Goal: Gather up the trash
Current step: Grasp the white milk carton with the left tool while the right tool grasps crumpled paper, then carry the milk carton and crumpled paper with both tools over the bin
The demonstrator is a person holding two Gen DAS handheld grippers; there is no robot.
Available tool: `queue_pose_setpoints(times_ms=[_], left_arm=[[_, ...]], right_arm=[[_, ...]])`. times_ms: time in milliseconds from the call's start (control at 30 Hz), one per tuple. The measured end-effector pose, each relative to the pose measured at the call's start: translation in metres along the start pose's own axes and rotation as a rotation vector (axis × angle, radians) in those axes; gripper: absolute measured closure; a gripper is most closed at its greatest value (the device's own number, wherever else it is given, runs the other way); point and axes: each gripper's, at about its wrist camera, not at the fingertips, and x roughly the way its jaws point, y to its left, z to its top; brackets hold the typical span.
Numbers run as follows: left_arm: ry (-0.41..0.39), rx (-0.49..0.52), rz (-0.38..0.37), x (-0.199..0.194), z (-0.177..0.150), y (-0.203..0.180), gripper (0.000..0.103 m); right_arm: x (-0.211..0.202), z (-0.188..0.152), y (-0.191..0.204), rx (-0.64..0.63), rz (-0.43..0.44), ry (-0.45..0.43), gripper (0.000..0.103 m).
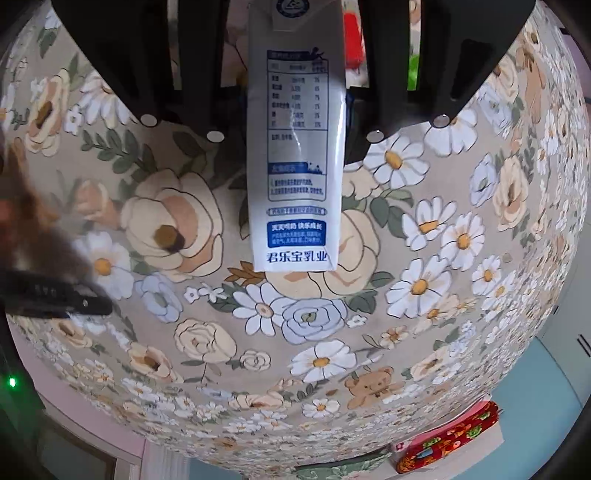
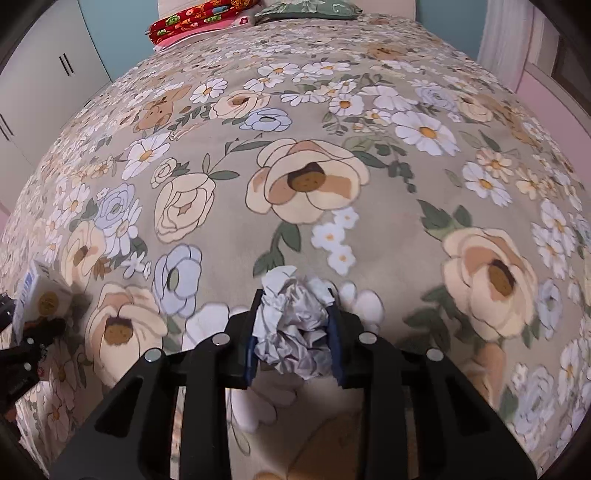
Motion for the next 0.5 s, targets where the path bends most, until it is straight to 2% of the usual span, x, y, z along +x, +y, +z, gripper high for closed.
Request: queue_pose_setpoints(times_ms=[133, 300, 500], left_arm=[[-0.03, -0.005, 0.0, -0.034, -0.004, -0.002, 0.065], [-0.075, 0.003, 0.017, -0.085, -0.013, -0.012, 0.065], [-0.131, 0.011, 0.043, -0.156, -0.039, -0.023, 0.065]], right_arm=[[-0.036, -0.008, 0.004, -0.029, 0.0, -0.022, 0.072], [-0.104, -0.022, 0.019, -0.083, 0.005, -0.08, 0.071], [-0.182, -0.053, 0.045, -0.156, 0.007, -0.125, 0.071]])
